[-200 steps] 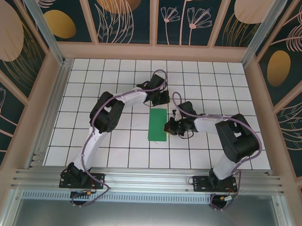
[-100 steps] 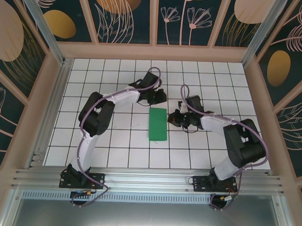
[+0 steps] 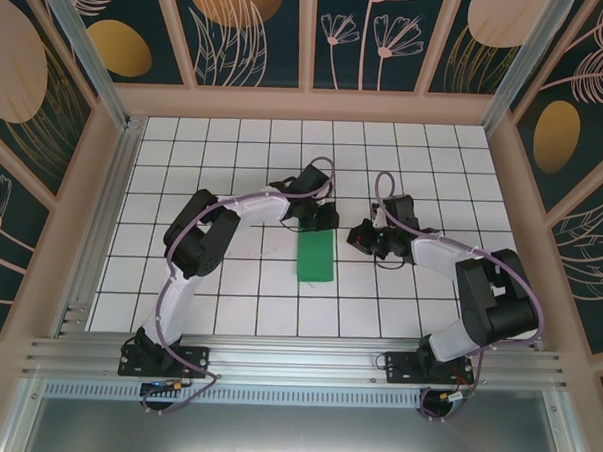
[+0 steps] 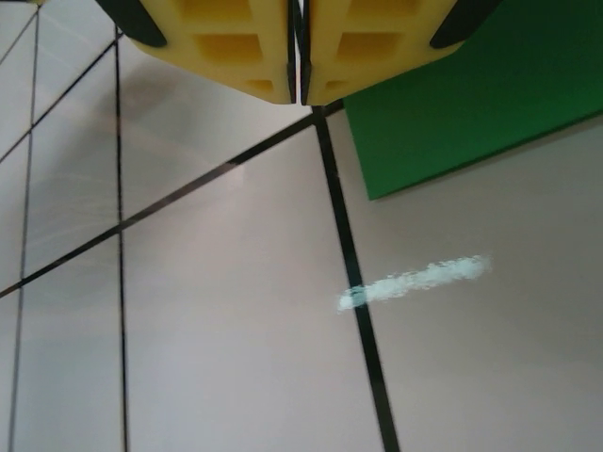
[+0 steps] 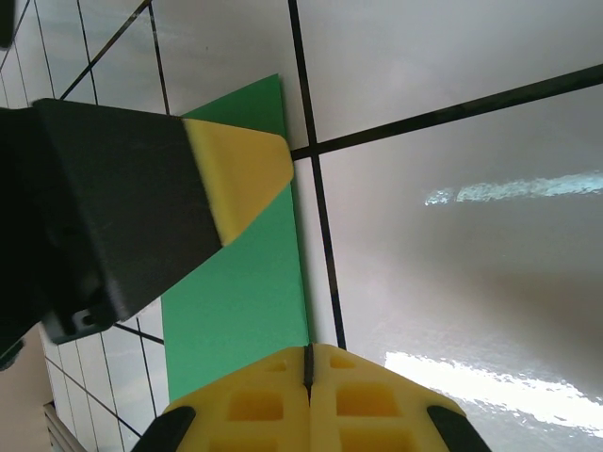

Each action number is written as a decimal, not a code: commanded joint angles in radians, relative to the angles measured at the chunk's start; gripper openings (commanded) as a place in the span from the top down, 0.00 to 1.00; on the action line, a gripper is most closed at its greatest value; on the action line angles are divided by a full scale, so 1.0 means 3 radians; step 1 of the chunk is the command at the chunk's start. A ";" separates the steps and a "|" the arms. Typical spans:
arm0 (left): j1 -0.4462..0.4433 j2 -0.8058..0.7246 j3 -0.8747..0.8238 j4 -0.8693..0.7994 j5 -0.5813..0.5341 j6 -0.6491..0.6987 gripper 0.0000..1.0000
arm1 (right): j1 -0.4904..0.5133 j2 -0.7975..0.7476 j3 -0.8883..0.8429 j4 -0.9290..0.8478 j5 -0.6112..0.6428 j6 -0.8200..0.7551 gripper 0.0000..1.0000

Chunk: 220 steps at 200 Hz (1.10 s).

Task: Fold a paper plane with a square sheet of paper (pick it up from the middle)
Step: Fold the square sheet of paper in half at the center of the table.

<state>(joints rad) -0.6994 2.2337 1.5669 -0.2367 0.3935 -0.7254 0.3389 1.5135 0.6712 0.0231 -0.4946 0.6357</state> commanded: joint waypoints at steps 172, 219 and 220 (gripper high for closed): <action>0.0212 0.0221 -0.0616 0.0283 -0.0235 -0.0044 0.93 | 0.0395 0.0815 0.0445 0.0160 -0.0255 0.0063 0.99; 0.0254 0.0250 -0.0823 0.0370 -0.0298 -0.0011 0.93 | 0.0425 0.0822 0.0320 -0.0098 -0.0385 -0.0116 0.99; 0.0257 0.0250 -0.0824 0.0370 -0.0301 -0.0011 0.93 | 0.0425 0.0818 0.0312 -0.0106 -0.0388 -0.0120 0.99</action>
<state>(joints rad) -0.6601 2.2215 1.4055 0.0429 0.4412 -0.7376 0.4564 1.7596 0.7830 0.0525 -0.5625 0.6460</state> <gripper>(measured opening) 0.073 0.063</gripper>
